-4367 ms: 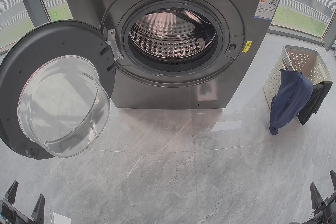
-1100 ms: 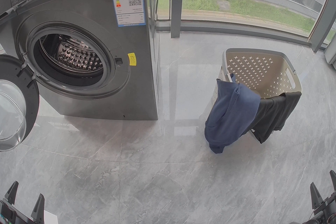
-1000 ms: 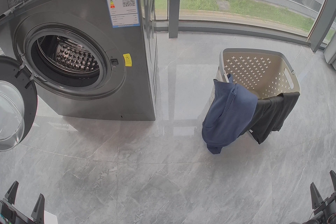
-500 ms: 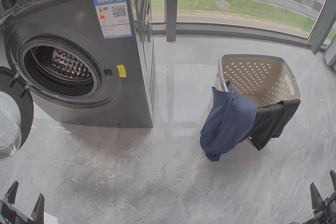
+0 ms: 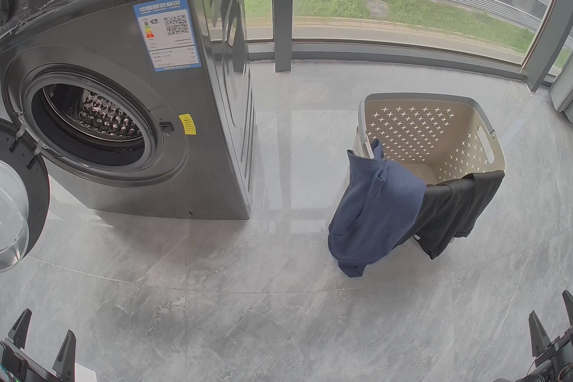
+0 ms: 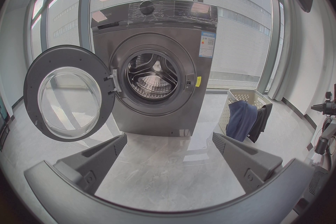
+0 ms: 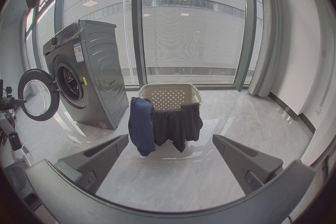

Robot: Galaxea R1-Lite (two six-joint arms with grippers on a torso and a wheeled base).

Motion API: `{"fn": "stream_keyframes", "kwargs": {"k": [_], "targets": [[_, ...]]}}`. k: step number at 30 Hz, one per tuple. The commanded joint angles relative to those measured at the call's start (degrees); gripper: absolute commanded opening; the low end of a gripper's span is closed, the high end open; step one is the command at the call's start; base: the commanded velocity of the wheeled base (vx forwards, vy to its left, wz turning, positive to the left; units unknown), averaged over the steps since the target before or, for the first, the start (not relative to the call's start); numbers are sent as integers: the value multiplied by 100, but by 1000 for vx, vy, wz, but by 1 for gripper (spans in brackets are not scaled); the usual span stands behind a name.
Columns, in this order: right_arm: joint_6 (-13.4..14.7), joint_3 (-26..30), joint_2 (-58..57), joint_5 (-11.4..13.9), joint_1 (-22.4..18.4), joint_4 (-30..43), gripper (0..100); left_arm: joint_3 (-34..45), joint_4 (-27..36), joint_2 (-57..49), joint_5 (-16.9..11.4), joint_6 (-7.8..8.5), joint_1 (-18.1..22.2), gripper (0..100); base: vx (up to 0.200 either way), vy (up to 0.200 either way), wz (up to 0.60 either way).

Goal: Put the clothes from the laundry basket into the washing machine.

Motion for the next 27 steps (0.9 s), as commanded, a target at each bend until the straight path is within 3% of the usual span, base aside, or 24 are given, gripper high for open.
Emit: {"fn": "stream_keyframes", "kwargs": {"k": [1, 17, 24, 27], "targets": [[-2, 75, -49, -3, 0, 0, 100, 101, -1, -66, 4, -1, 0, 100, 0, -200, 0], [-2, 75, -49, -3, 0, 0, 100, 101, -1, -66, -5, 8, 0, 100, 0, -200, 0], [-2, 66, -49, 5, 0, 0, 100, 101, -1, -66, 4, 8, 0, 100, 0, 0, 0], [-2, 75, -49, 14, 0, 0, 100, 101, -1, -66, 4, 8, 0, 100, 0, 0, -600]]}}
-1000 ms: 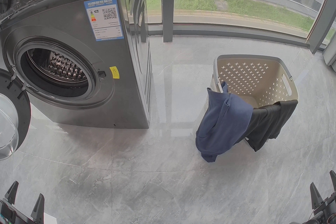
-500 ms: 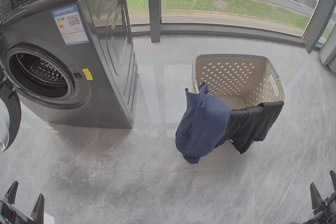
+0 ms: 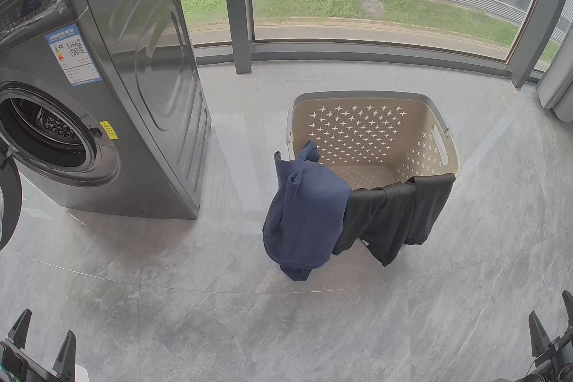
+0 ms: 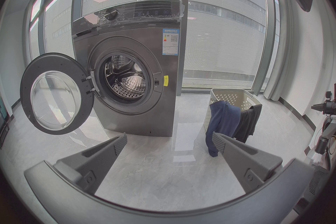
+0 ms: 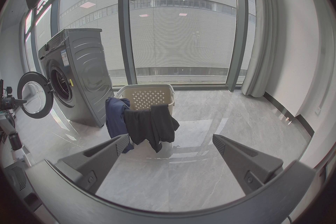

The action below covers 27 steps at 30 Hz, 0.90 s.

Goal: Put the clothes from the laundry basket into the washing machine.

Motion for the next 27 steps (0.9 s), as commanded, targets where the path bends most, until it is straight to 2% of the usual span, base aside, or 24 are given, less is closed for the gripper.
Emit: {"fn": "stream_keyframes", "kwargs": {"k": [1, 5, 14, 27], "targets": [[-2, 66, -49, -6, 0, -3, 100, 101, -1, -68, -2, -3, -2, 100, 0, 0, -600], [-2, 75, -49, -6, 0, -3, 100, 101, -1, -68, -2, -3, -2, 100, 0, 0, -300], [-2, 75, -49, -6, 0, -3, 100, 101, -1, -68, 6, -12, -2, 100, 200, 0, 0], [-2, 75, -49, -6, 0, -3, 100, 101, -1, -68, 6, -21, -2, 100, 0, -15, 0]]}}
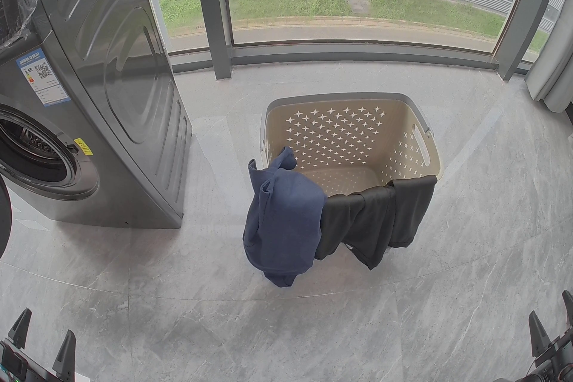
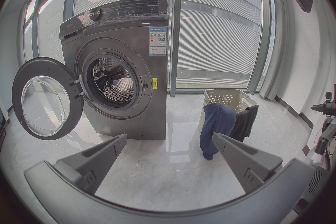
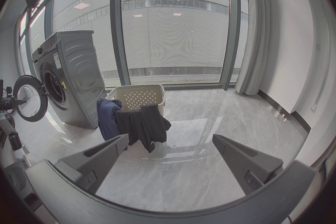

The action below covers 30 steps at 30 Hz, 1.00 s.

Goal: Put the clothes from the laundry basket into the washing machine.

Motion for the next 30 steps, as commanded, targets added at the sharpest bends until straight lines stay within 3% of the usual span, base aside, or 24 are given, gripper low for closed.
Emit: {"fn": "stream_keyframes", "kwargs": {"k": [1, 17, 23, 30], "targets": [[-2, 75, -49, 0, 0, 0, 100, 101, -1, -68, 2, -2, -2, 100, 0, -200, 0], [-2, 75, -49, 0, 0, 0, 100, 101, -1, -68, 2, -2, -2, 100, 0, -200, 0], [-2, 75, -49, 0, 0, 0, 100, 101, -1, -68, 2, -2, -2, 100, 0, 0, 0], [-2, 75, -49, 0, 0, 0, 100, 101, -1, -68, 2, -2, -2, 100, 200, 0, 0]]}}
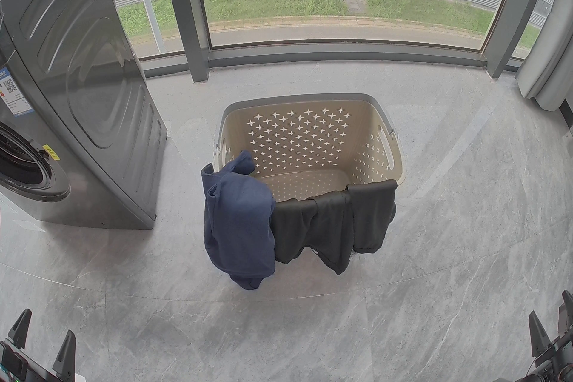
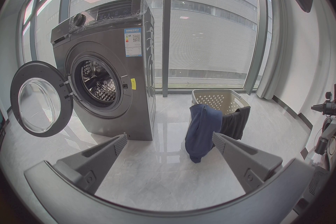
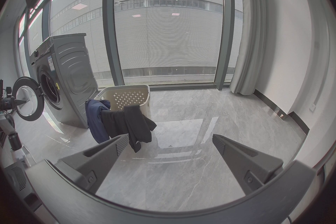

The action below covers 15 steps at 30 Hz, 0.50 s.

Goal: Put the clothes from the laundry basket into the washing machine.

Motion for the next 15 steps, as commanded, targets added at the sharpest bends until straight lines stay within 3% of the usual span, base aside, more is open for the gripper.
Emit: {"fn": "stream_keyframes", "kwargs": {"k": [1, 5, 15], "targets": [[-2, 75, -49, 0, 0, 2, 100, 101, -1, -66, 4, -4, 0, 100, 200, 0, 0], [-2, 75, -49, 0, 0, 2, 100, 101, -1, -66, 4, 5, 0, 100, 200, 0, 0], [16, 75, -49, -43, 0, -7, 100, 101, -1, -66, 4, -4, 0, 100, 0, 0, 0]]}}
